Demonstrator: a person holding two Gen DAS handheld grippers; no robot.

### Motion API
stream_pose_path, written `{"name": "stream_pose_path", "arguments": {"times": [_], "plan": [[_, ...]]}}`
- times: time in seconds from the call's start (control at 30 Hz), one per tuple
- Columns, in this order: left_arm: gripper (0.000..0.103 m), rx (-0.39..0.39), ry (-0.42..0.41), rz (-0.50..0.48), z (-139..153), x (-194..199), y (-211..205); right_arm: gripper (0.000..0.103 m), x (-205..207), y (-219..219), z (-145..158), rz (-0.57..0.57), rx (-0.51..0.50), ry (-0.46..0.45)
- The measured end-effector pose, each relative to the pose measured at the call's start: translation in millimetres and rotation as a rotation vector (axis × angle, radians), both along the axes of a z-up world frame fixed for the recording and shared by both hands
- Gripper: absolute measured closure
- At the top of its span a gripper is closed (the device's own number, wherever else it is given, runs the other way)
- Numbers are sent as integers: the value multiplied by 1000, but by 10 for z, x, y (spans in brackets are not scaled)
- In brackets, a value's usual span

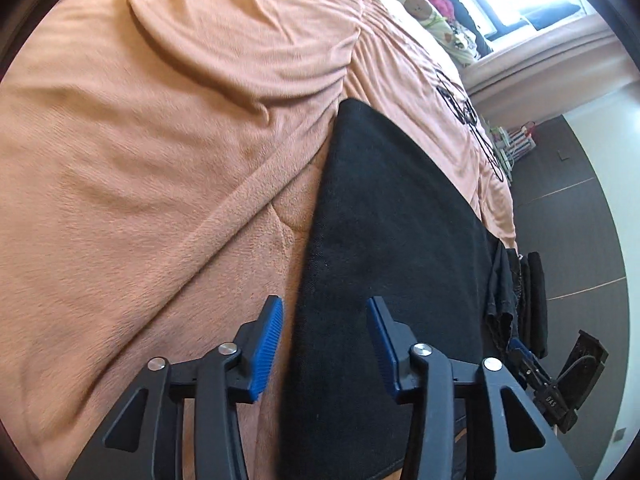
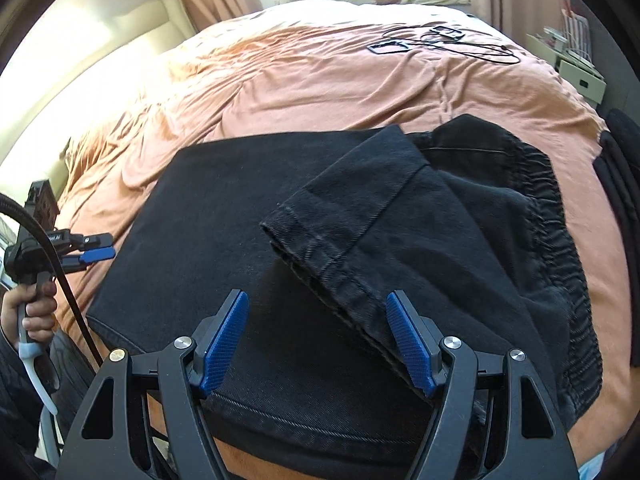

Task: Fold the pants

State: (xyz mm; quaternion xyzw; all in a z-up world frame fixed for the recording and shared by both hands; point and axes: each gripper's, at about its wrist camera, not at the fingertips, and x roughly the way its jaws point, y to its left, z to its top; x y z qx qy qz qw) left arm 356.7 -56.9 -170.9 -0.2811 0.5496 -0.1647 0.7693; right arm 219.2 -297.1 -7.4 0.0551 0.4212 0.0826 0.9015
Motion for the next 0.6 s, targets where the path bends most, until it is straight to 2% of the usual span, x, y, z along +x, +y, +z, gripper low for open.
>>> {"name": "stream_pose_path", "arguments": {"times": [0.23,0.47,0.6], "plan": [[63,-29,23,-13,-119,153,-69,32,175,177,-51,20,-99,28],[65,-51,26,-14,-185,219,-109,32,375,445,-170,52,-288,58],[65,-105,38,-4,-235,267,-91,33,471,553,-226,61,-359,54]]}}
